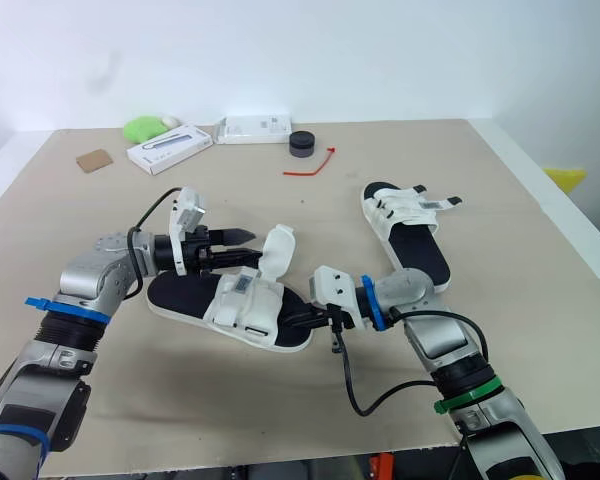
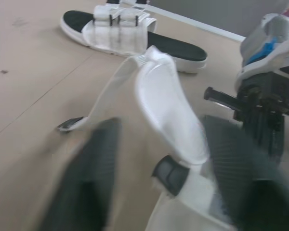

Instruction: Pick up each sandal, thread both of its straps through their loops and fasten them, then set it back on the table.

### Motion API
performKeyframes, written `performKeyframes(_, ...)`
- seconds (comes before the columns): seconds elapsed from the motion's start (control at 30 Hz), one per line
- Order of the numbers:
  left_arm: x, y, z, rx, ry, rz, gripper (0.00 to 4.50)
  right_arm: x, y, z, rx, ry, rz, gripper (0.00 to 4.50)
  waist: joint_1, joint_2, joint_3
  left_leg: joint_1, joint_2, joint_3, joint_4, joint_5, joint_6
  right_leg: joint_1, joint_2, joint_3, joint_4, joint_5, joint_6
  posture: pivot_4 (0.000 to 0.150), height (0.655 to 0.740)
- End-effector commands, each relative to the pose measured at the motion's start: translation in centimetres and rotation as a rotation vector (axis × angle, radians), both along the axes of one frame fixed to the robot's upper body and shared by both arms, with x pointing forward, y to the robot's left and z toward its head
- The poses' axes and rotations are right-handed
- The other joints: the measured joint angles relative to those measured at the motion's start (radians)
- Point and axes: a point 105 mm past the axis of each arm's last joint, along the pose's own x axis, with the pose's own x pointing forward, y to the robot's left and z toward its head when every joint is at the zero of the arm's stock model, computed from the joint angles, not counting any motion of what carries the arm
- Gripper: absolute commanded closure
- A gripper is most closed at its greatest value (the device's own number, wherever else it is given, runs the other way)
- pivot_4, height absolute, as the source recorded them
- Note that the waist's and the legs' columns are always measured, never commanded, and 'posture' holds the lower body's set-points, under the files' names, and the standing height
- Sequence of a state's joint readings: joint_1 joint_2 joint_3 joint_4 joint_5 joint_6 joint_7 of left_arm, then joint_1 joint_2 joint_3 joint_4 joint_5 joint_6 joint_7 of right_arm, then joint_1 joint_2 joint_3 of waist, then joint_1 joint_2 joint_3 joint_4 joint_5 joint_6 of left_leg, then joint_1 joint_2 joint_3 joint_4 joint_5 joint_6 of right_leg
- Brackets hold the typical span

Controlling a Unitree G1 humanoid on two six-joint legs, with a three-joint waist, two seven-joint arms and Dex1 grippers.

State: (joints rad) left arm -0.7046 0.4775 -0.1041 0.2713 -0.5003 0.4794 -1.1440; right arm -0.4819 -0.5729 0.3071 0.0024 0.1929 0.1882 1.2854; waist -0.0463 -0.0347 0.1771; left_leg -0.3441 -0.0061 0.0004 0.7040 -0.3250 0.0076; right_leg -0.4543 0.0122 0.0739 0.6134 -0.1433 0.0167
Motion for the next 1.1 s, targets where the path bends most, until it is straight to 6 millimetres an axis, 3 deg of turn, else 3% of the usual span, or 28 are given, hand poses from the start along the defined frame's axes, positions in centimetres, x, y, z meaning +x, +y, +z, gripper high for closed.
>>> performKeyframes(0.03, -0.4, 0.3, 2.3, -0.054, -0.072, -0.012, 3.82, 0.1, 0.1, 0.7, 0.011, -0.032, 0.004, 4.50, 0.000, 0.000, 0.000, 0.000, 0.000, 0.000, 0.000, 0.000, 0.000, 0.000, 0.000, 0.000, 0.000, 0.000, 0.000, 0.150, 0.7400)
performKeyframes(0.07, -0.5, 0.4, 2.4, -0.056, -0.062, -0.018, 4.31, 0.1, 0.1, 0.7, 0.012, -0.032, 0.004, 4.50, 0.000, 0.000, 0.000, 0.000, 0.000, 0.000, 0.000, 0.000, 0.000, 0.000, 0.000, 0.000, 0.000, 0.000, 0.000, 0.150, 0.7400)
performKeyframes(0.1, -0.9, 0.4, 2.1, -0.046, -0.041, -0.034, 4.42, 0.1, 0.1, 0.7, 0.012, -0.032, 0.004, 4.50, 0.000, 0.000, 0.000, 0.000, 0.000, 0.000, 0.000, 0.000, 0.000, 0.000, 0.000, 0.000, 0.000, 0.000, 0.000, 0.150, 0.7400)
performKeyframes(0.27, -2.3, 0.5, -0.9, 0.070, 0.058, -0.099, 4.42, 0.0, 0.1, 0.7, 0.010, -0.031, 0.006, 4.50, 0.000, 0.000, 0.000, 0.000, 0.000, 0.000, 0.000, 0.000, 0.000, 0.000, 0.000, 0.000, 0.000, 0.000, 0.000, 0.150, 0.7400)
performKeyframes(0.73, -1.4, 1.8, -4.8, 0.257, 0.146, -0.090, 4.42, -0.1, 0.2, 0.6, 0.013, -0.031, 0.006, 4.50, 0.000, 0.000, 0.000, 0.000, -0.001, 0.001, 0.000, 0.000, 0.000, 0.000, 0.000, 0.000, 0.000, 0.000, 0.000, 0.150, 0.7400)
performKeyframes(0.87, -1.7, 1.9, -5.1, 0.261, 0.168, -0.096, 4.42, -0.1, 0.2, 0.6, 0.013, -0.032, 0.004, 4.50, 0.000, 0.000, 0.000, 0.000, 0.000, 0.001, 0.000, 0.000, 0.000, 0.000, 0.000, 0.000, 0.000, 0.000, 0.000, 0.150, 0.7400)
performKeyframes(1.1, -2.6, 1.8, -3.6, 0.210, 0.180, -0.110, 4.42, 0.0, 0.2, 0.6, 0.020, -0.040, 0.000, 4.50, -0.001, 0.000, 0.000, 0.000, 0.000, 0.001, 0.000, 0.000, 0.000, 0.000, 0.000, 0.000, 0.000, -0.001, 0.000, 0.150, 0.7400)
